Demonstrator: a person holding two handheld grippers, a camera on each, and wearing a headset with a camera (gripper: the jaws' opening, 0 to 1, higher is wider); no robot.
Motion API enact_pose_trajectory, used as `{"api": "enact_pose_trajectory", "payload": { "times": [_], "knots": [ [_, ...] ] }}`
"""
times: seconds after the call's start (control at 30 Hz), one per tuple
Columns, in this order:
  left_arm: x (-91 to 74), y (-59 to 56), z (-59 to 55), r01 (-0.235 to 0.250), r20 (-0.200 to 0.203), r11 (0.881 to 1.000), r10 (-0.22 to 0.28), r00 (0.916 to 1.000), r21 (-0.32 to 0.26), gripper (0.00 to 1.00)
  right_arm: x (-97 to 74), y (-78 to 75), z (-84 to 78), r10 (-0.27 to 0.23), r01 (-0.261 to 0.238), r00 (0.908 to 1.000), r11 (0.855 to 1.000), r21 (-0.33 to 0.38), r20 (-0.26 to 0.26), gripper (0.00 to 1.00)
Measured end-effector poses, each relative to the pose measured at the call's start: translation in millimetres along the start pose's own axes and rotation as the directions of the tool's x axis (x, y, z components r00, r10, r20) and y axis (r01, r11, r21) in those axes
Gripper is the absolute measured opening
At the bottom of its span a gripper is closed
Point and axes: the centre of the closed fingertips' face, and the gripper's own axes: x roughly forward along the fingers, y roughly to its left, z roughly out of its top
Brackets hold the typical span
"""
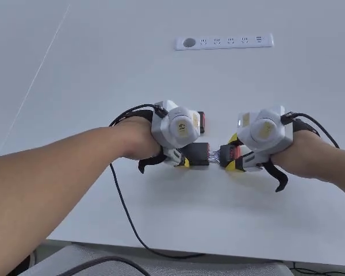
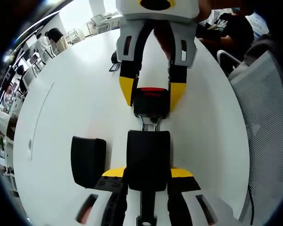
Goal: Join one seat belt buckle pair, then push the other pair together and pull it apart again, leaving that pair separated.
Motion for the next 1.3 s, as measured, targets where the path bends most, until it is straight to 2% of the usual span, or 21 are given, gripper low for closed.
{"api": "enact_pose_trajectory", "payload": {
  "times": [0.13,0.43,0.83,1.03,1.07,1.1,1.3],
  "knots": [
    [0.6,0.7,-1.6,0.001,0.0,1.0,-0.001,1.0,-0.006,0.33,1.4,-0.5,3.2,-0.002,0.002,1.0,1.0,0.0,-0.001,0.34],
    [1.4,0.8,-2.2,0.017,-0.002,1.0,-0.016,0.9999,0.026,0.32,3.5,-1.1,5.5,0.005,-0.005,1.0,1.0,-0.01,-0.004,0.33],
    [0.6,0.9,-2.2,0.021,0.006,1.0,-0.022,0.9997,0.018,0.32,8.2,0.0,16.8,0.019,-0.019,0.9998,1.0,-0.023,0.001,0.33],
    [1.0,-0.6,-0.1,0.035,-0.02,0.998,-0.034,0.9992,0.043,0.32,10.7,0.7,20.7,0.011,-0.011,0.9999,1.0,-0.024,-0.002,0.33],
    [0.0,0.4,-2.6,0.033,-0.039,0.998,-0.031,0.9988,0.049,0.32,9.9,2.0,15.7,0.008,-0.009,0.9994,1.0,-0.018,-0.035,0.33],
    [1.0,-0.6,-0.9,0.038,-0.027,0.998,-0.036,0.999,0.048,0.32,10.4,0.1,21.0,0.007,-0.007,0.9999,1.0,-0.024,-0.009,0.33],
    [2.1,-1.6,-1.1,0.036,-0.029,0.998,-0.035,0.999,0.042,0.32,9.1,-3.2,20.4,0.008,-0.008,0.9999,1.0,-0.027,-0.015,0.33]
  ]
}}
